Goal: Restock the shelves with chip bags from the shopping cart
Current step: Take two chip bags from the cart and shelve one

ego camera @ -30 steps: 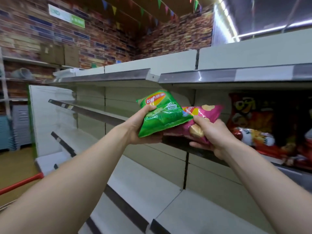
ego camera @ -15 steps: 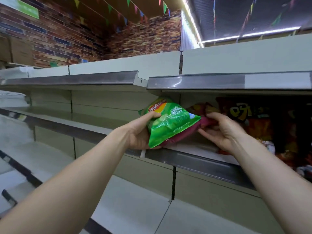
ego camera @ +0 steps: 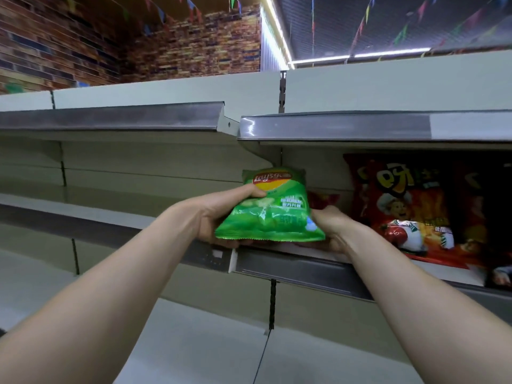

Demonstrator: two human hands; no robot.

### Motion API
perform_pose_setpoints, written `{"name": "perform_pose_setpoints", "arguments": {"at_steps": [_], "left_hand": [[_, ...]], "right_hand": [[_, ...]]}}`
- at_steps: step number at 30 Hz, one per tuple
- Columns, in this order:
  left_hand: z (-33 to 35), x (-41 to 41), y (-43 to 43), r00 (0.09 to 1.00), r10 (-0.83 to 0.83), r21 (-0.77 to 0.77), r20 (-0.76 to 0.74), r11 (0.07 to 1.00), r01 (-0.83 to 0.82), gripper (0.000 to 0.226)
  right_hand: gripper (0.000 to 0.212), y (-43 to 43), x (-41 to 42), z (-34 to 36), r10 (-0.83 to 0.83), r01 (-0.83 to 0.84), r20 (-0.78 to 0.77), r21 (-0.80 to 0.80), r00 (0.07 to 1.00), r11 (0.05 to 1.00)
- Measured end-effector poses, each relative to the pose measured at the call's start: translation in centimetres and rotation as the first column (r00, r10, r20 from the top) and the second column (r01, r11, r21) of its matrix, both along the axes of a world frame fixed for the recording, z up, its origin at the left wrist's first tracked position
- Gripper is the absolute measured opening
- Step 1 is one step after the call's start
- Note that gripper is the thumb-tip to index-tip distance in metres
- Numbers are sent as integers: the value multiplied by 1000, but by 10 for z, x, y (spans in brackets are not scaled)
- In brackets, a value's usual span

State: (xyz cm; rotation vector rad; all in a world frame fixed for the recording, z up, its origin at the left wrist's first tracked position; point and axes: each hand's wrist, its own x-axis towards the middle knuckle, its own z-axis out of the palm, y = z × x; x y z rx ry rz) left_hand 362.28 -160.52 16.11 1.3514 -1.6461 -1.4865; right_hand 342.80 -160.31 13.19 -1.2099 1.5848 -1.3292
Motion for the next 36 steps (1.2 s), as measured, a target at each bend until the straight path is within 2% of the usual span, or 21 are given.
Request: {"name": "perform_pose_setpoints", "arguments": {"at_steps": [3,5,7,9,11,13,16,18,19,21,22,24,27,28,31,36], "left_hand": [[2,5,-3,998,-64,-27,23,998,65,37],[2,4,-6,997,-73,-32,-17,997,72,48],[3,-5,-5,994,-81,-41,-70,996,78,33],[3,-16,-4,989,-90,-50,-114,995,85,22],[3,-30,1,987,-107,-88,-121,991,96,24],[2,-46,10,980,-140,-125,-142,985,123,30],[-3,-73,27,963,-189,-209,-190,966,149,35],[-9,-91,32,965,-123,-319,-230,947,44,44],[-11,-99,33,965,-69,-367,-253,930,-30,50],[-17,-114,35,965,-6,-453,-261,884,-117,58],[-20,-122,37,968,3,-492,-250,861,-130,61],[-23,-138,44,977,26,-557,-213,818,-144,65],[-25,-162,51,992,78,-596,-103,793,-124,86],[-25,-171,52,994,66,-598,-83,795,-102,86],[-26,-193,56,998,55,-642,-33,764,-63,69],[-35,-224,57,977,179,-771,116,636,-25,55]], "right_hand": [[38,7,-8,3,8,3,-193,56,981,998],[42,6,-14,7,-62,61,-238,-13,969,998],[44,7,-21,13,-174,157,-141,-126,975,979],[50,12,-25,17,-80,104,160,-148,984,983],[54,22,-27,20,50,4,328,-165,943,986],[52,30,-27,22,109,-42,340,-199,934,979],[55,42,-34,27,15,67,342,-225,939,972],[64,51,-42,29,-2,73,317,-213,948,974],[75,57,-46,28,-26,81,263,-200,965,976],[92,66,-56,22,-103,116,70,-213,992,970],[90,71,-62,18,-162,147,-44,-239,986,960],[81,78,-76,13,-257,205,-162,-284,953,937],[68,84,-98,10,-361,282,-211,-330,908,901],[64,87,-104,10,-398,310,-218,-347,891,885],[52,92,-123,7,-467,362,-212,-395,858,844],[36,99,-142,-7,-519,417,-199,-394,832,819]]}}
